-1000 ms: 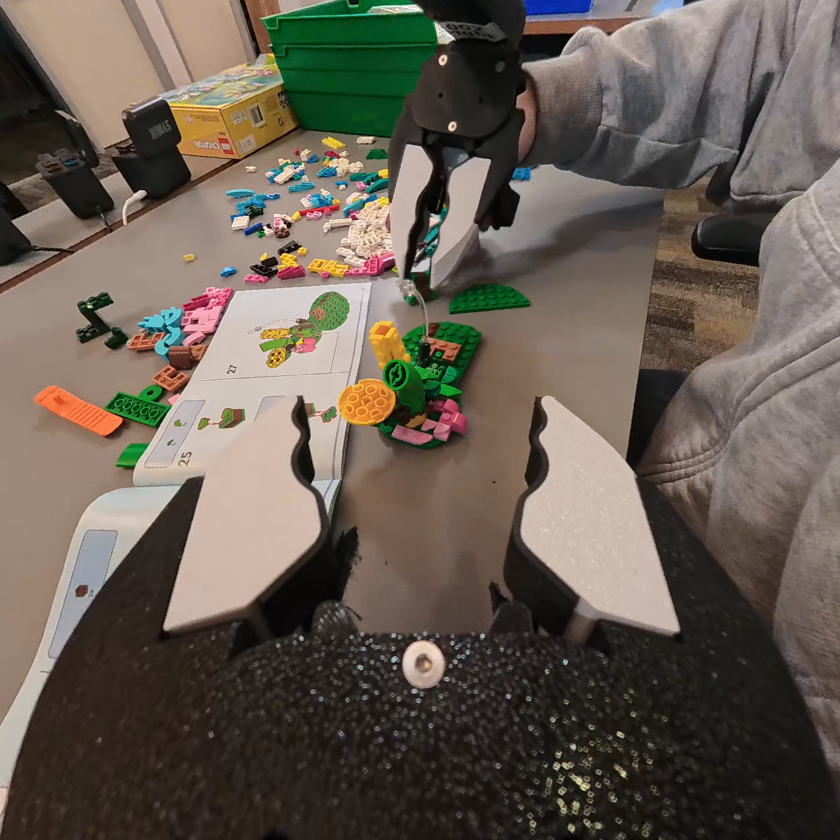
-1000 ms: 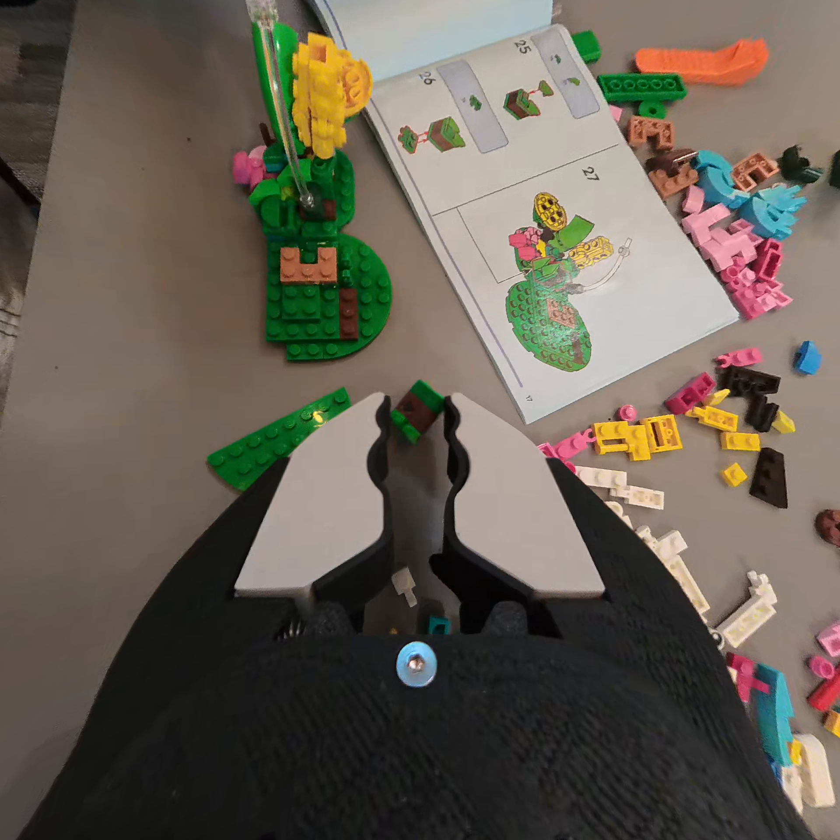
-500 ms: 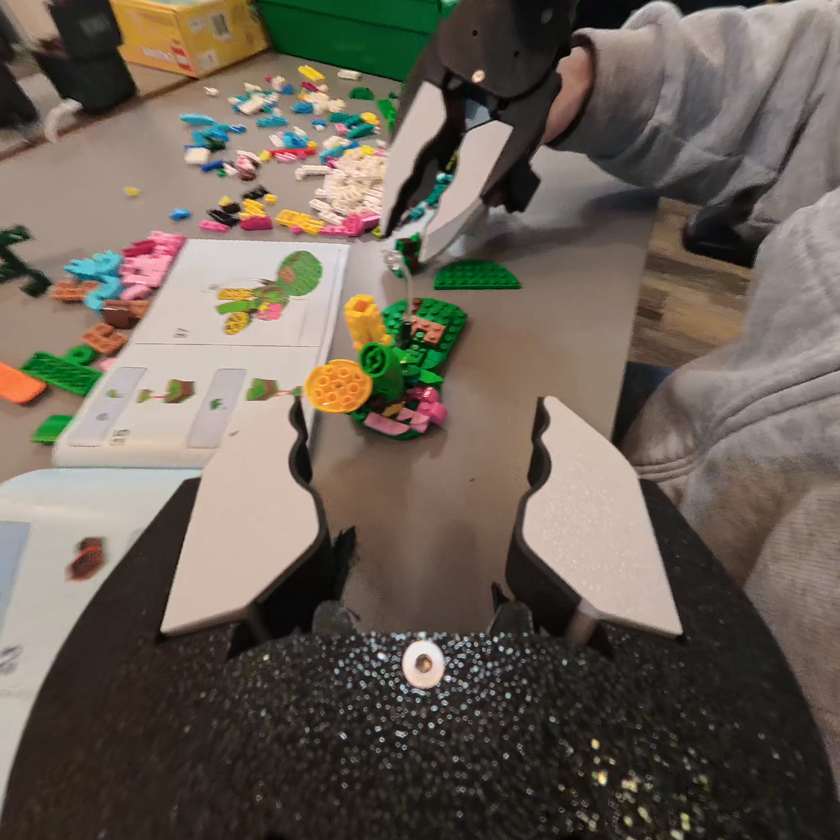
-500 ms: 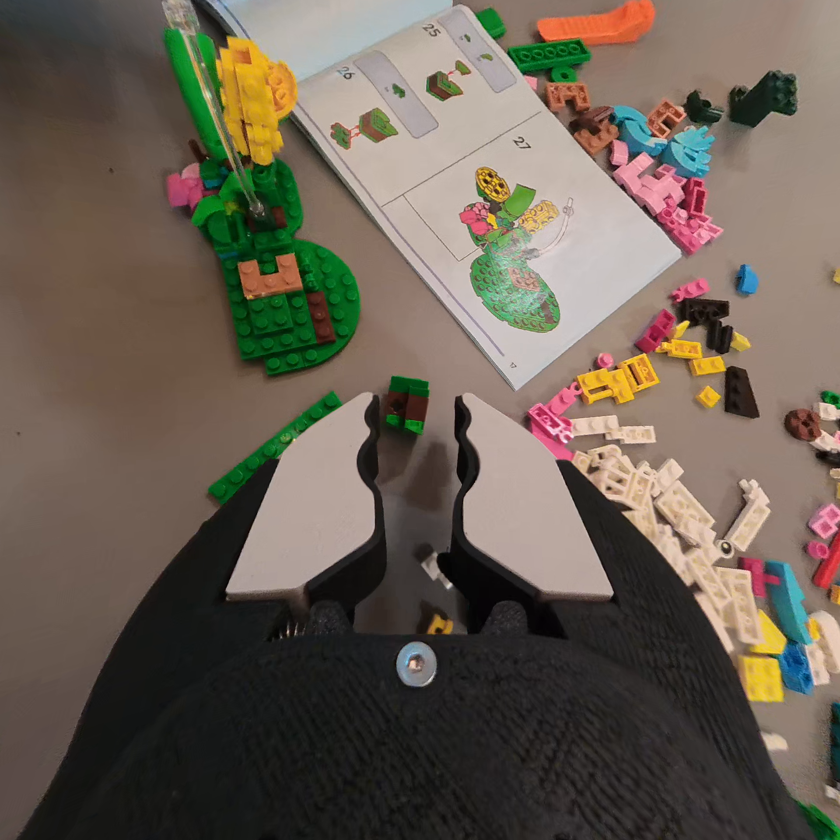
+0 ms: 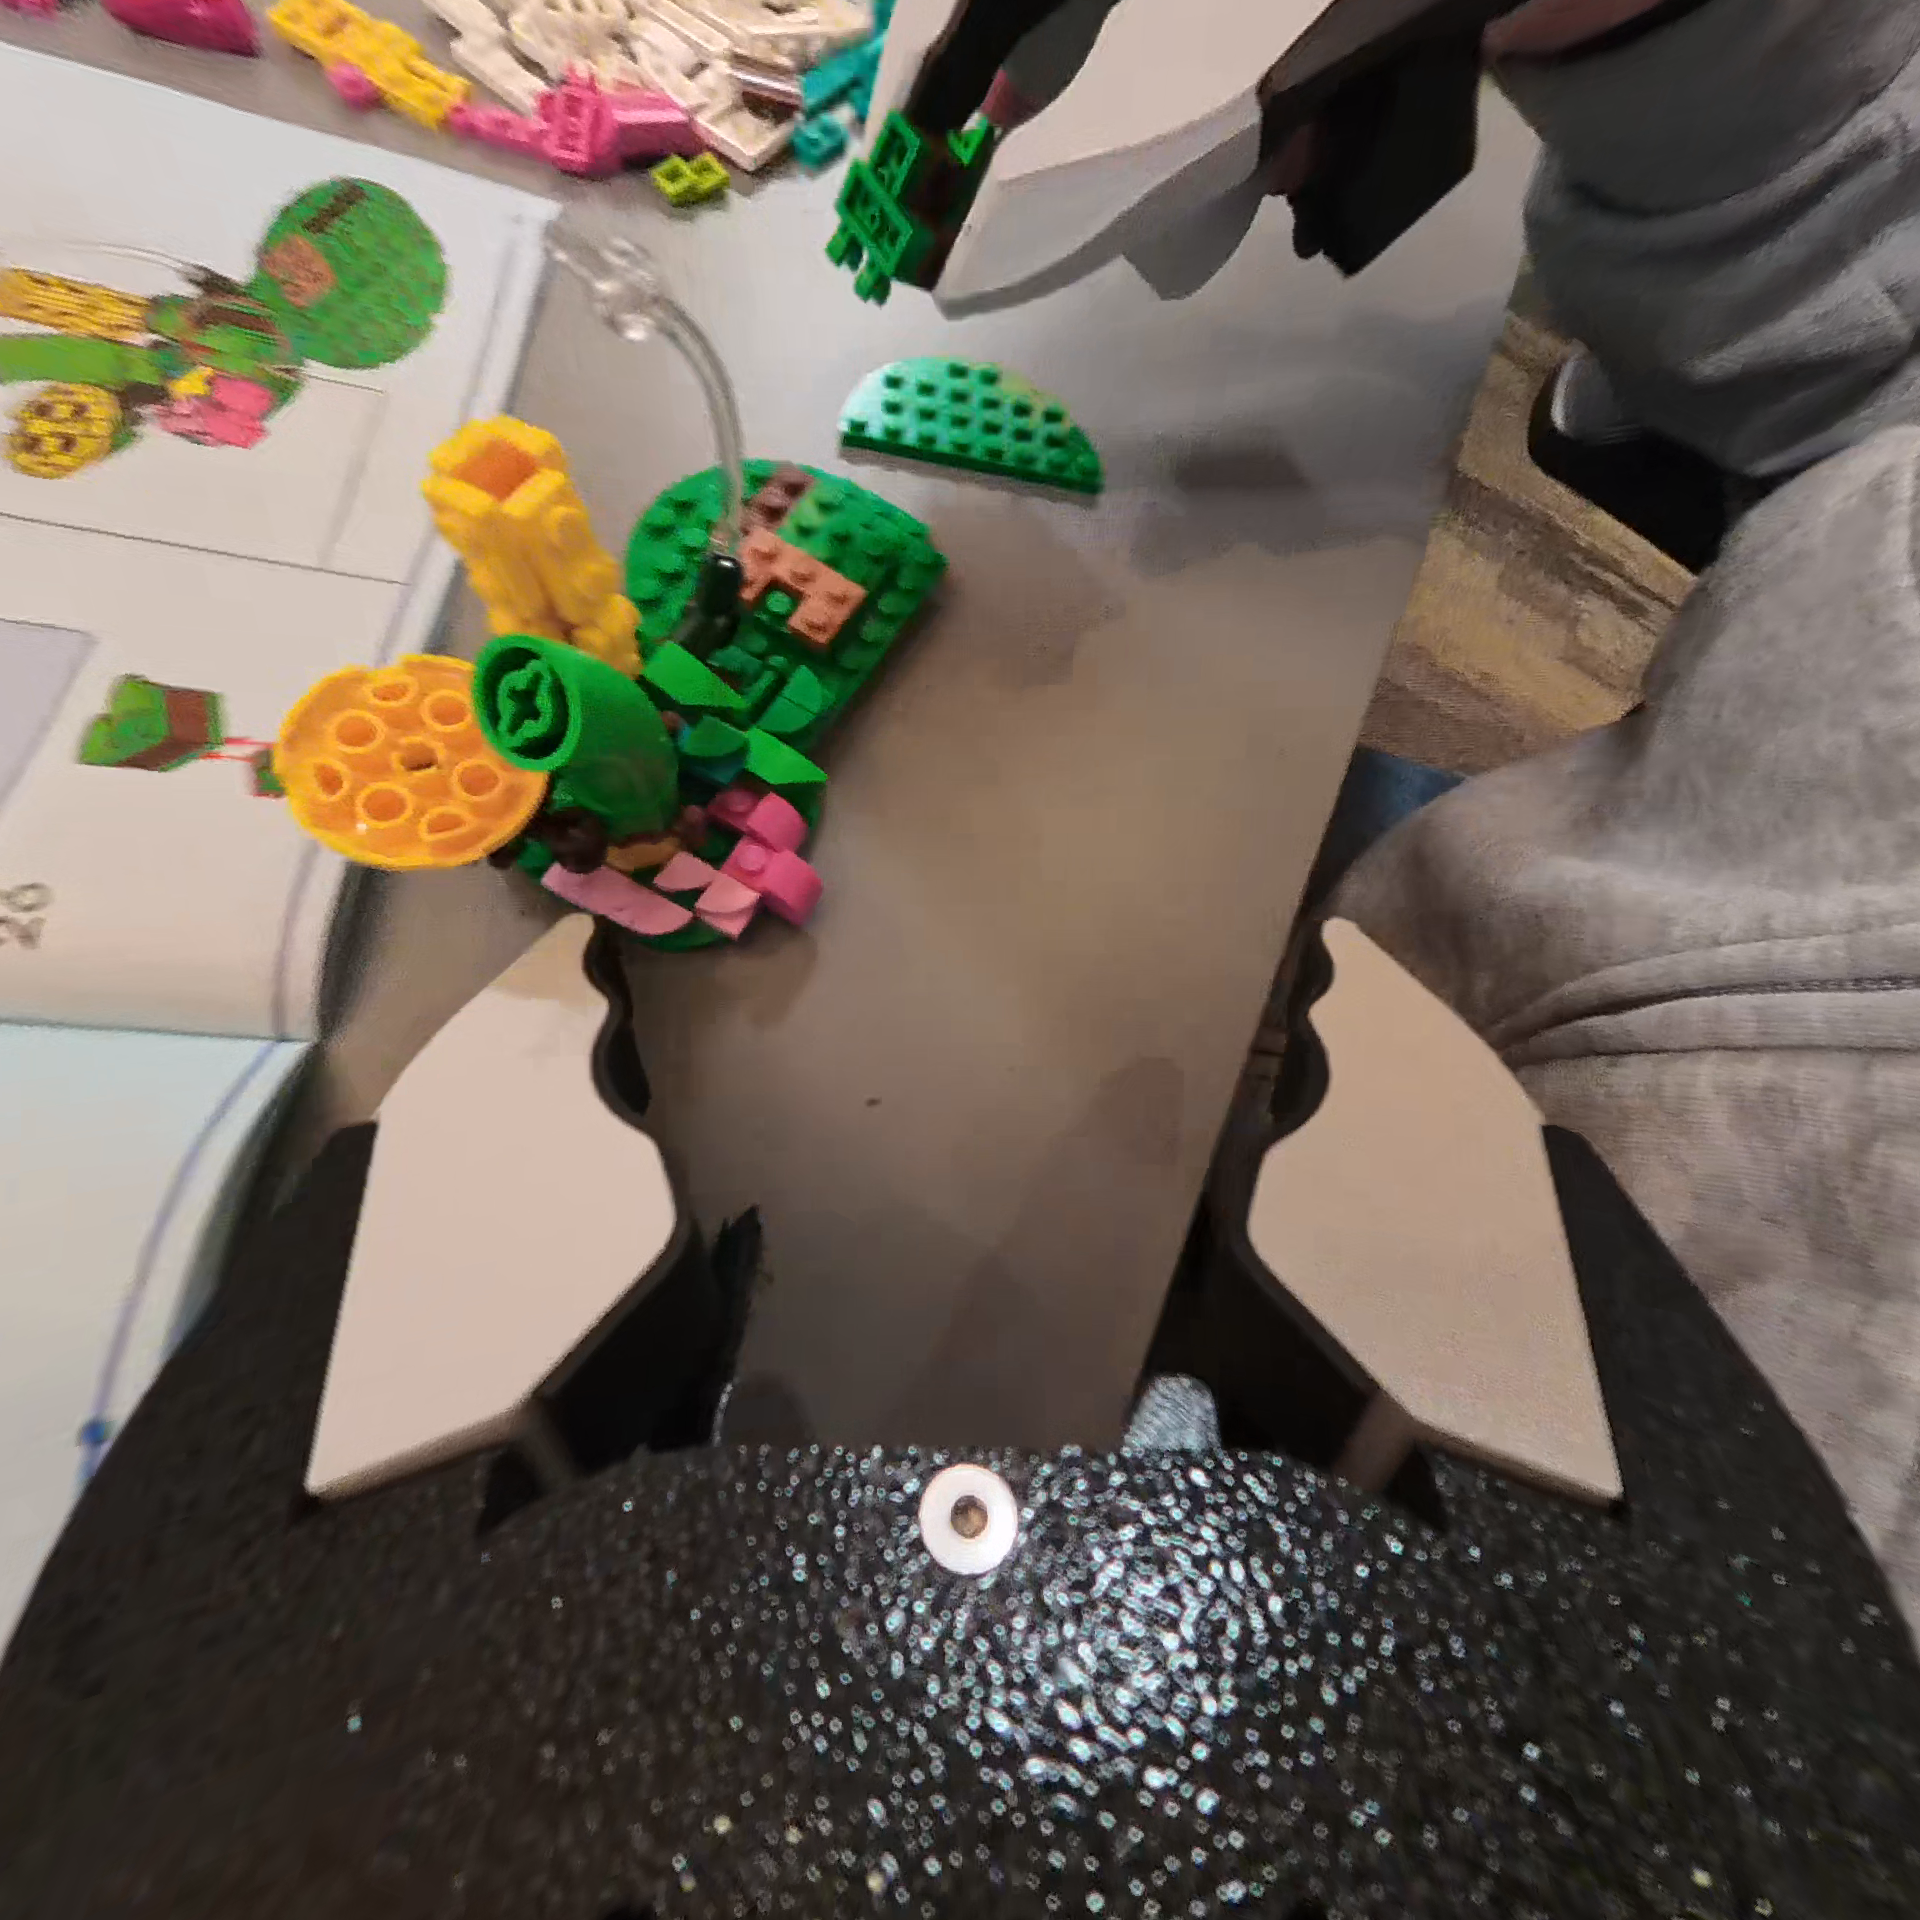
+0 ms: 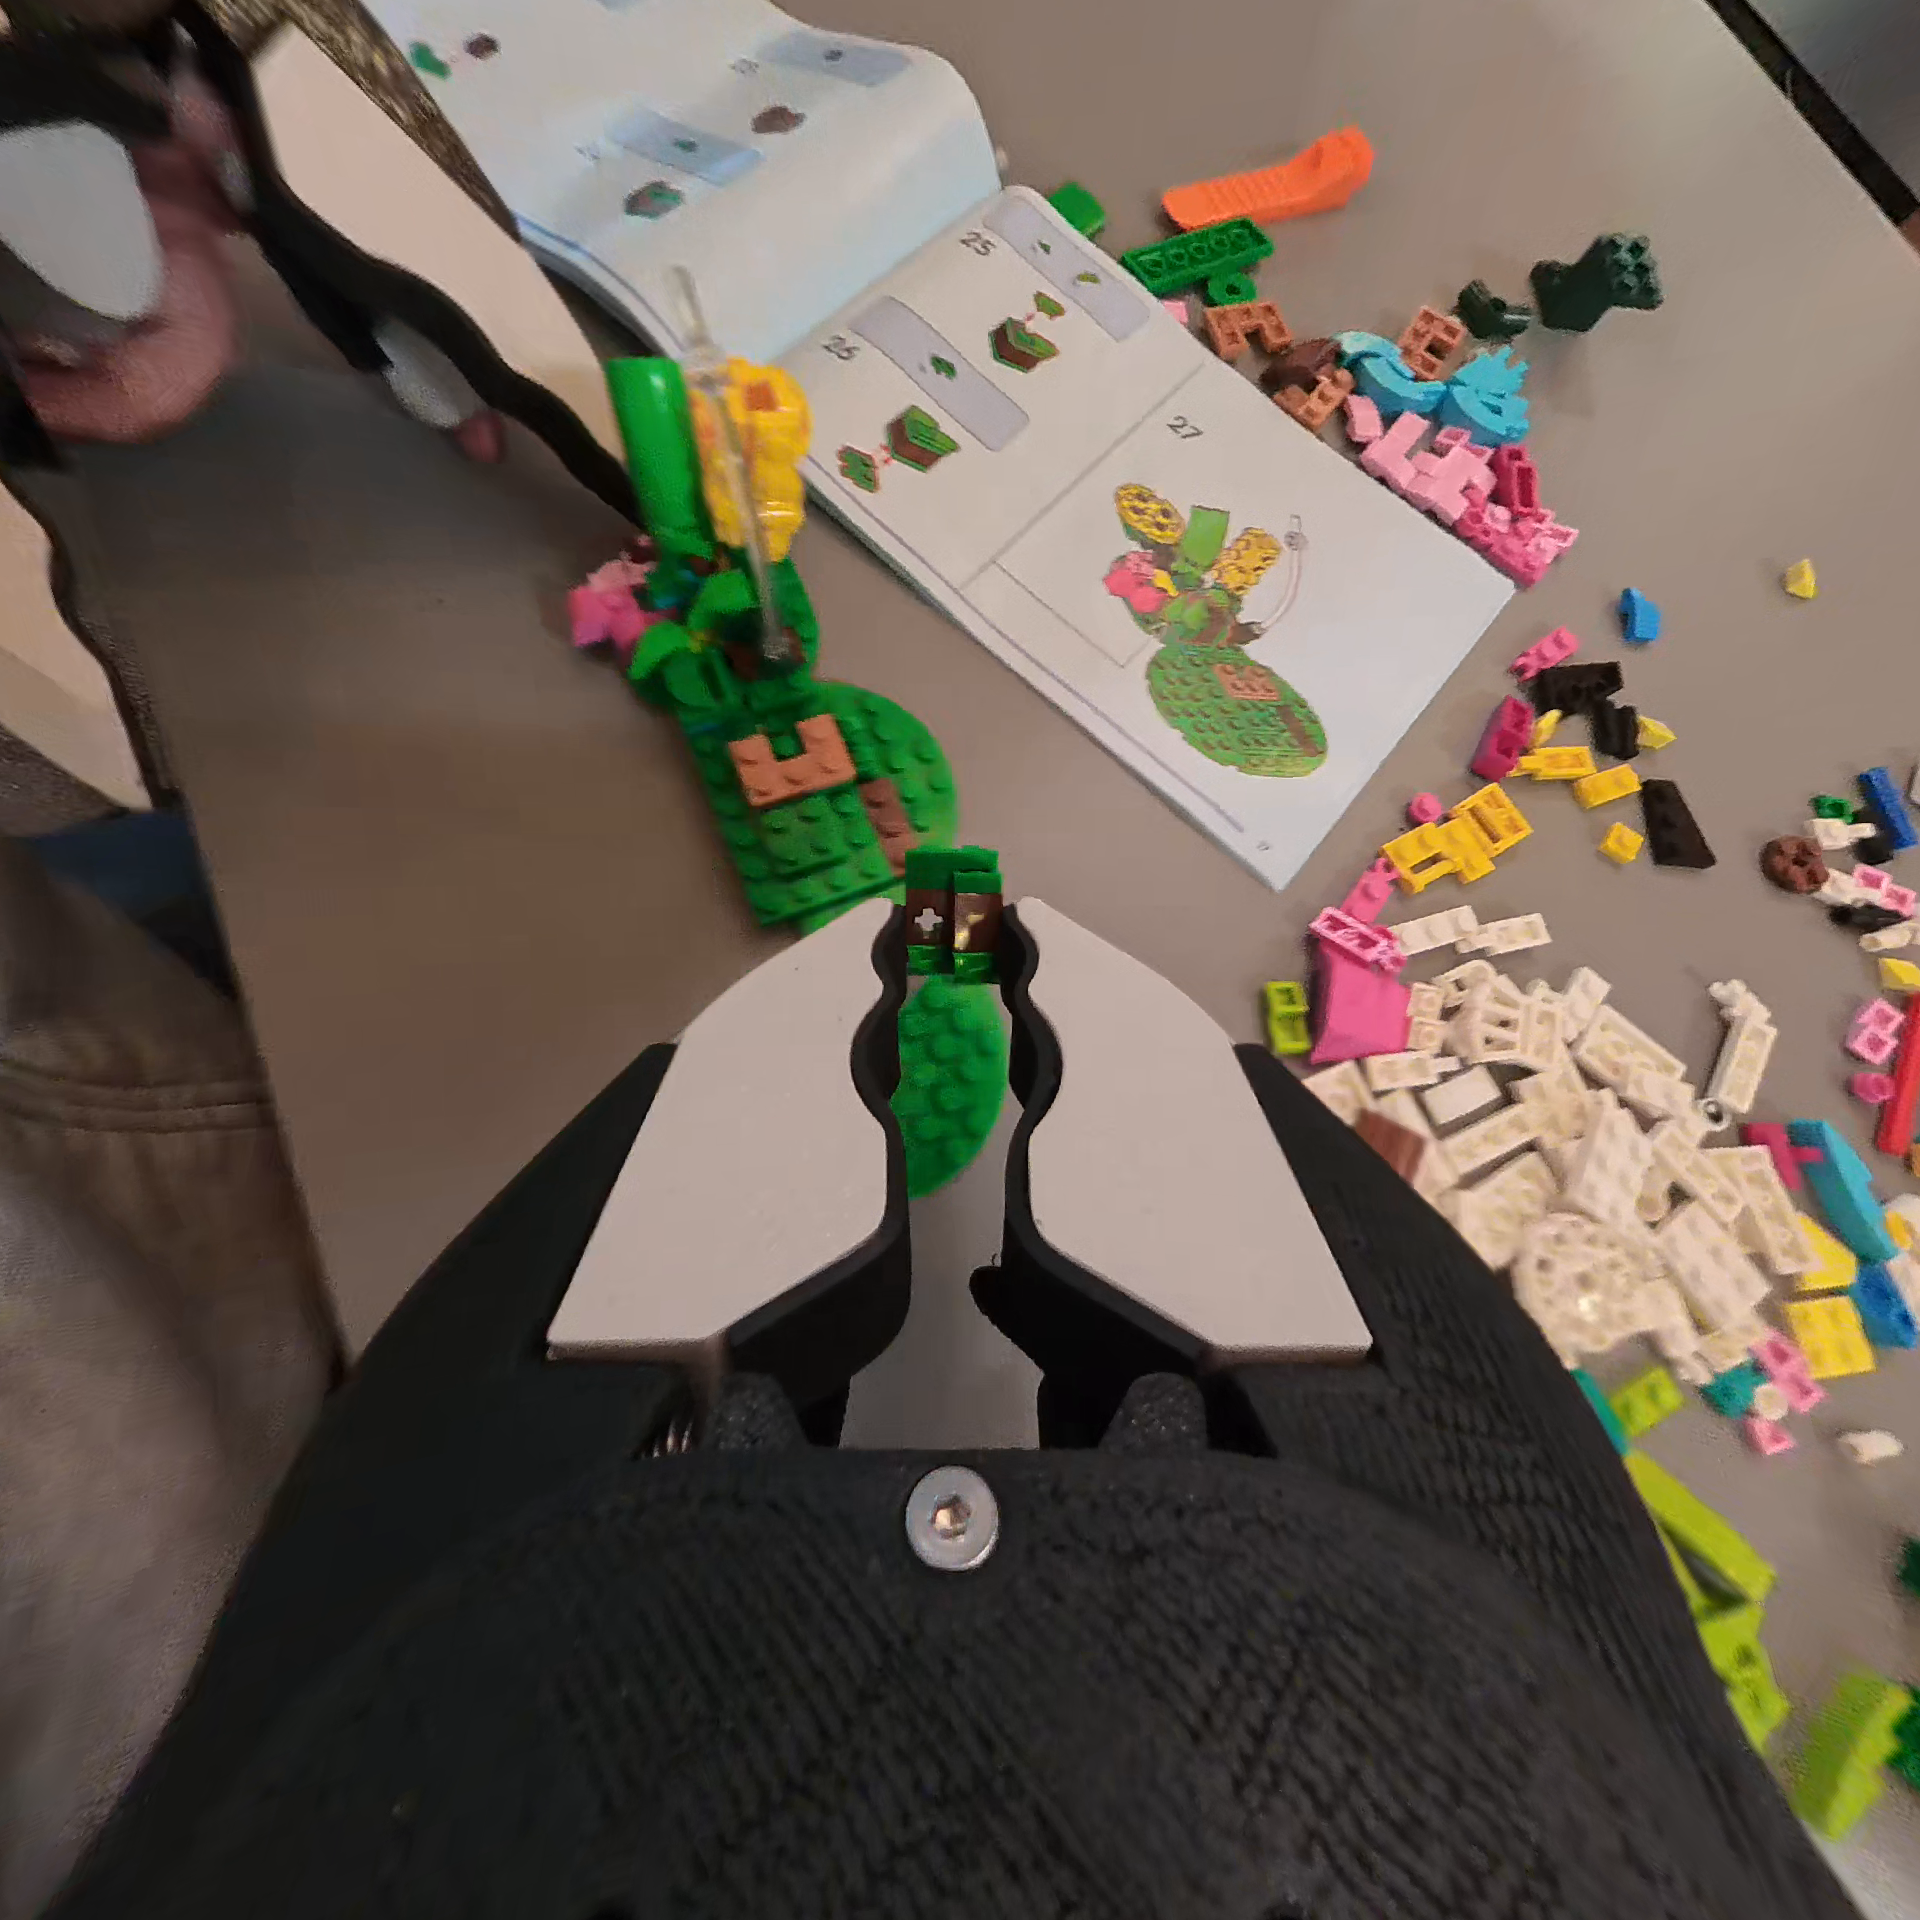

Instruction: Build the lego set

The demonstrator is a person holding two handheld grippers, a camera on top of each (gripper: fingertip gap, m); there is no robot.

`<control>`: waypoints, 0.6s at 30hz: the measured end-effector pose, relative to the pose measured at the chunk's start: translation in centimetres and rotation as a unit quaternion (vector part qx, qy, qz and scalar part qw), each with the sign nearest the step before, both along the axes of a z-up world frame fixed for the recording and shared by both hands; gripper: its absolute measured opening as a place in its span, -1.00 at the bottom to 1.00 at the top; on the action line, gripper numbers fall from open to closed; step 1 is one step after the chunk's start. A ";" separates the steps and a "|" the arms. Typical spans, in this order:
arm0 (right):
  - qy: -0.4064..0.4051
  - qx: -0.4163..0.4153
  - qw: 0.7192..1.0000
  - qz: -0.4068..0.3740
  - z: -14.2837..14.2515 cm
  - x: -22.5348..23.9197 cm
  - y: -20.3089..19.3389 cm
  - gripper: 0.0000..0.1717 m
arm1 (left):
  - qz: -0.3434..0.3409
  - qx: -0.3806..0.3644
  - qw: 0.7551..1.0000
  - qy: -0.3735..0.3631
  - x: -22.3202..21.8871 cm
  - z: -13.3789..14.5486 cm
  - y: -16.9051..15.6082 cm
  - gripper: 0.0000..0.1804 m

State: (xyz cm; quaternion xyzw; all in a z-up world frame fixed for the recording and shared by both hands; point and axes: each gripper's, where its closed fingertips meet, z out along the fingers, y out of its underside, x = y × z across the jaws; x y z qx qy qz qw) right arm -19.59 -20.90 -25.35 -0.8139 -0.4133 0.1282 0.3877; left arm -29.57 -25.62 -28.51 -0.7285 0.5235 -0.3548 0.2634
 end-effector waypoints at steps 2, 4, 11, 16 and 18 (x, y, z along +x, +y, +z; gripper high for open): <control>0.010 -0.007 1.000 -0.005 0.0 -0.6 -1.1 -0.83 | -0.029 -0.025 0.999 -0.017 0.5 0.5 -1.6 0.25; 0.020 -0.018 1.000 -0.003 -0.4 -1.3 -2.0 -0.83 | -0.062 -0.056 0.996 -0.040 0.9 1.5 -3.2 0.17; 0.029 -0.038 0.999 0.009 -1.4 -2.0 -1.9 -0.83 | 0.033 -0.005 0.994 -0.103 -1.3 3.8 2.0 -0.27; 0.045 -0.051 0.998 0.008 -1.2 -2.7 -1.2 -0.83 | 0.041 0.009 0.998 -0.046 -0.9 1.4 3.1 0.08; 0.043 -0.055 0.997 0.016 -1.3 -2.9 -1.3 -0.83 | 0.013 0.000 1.000 -0.024 -0.1 0.3 1.9 0.12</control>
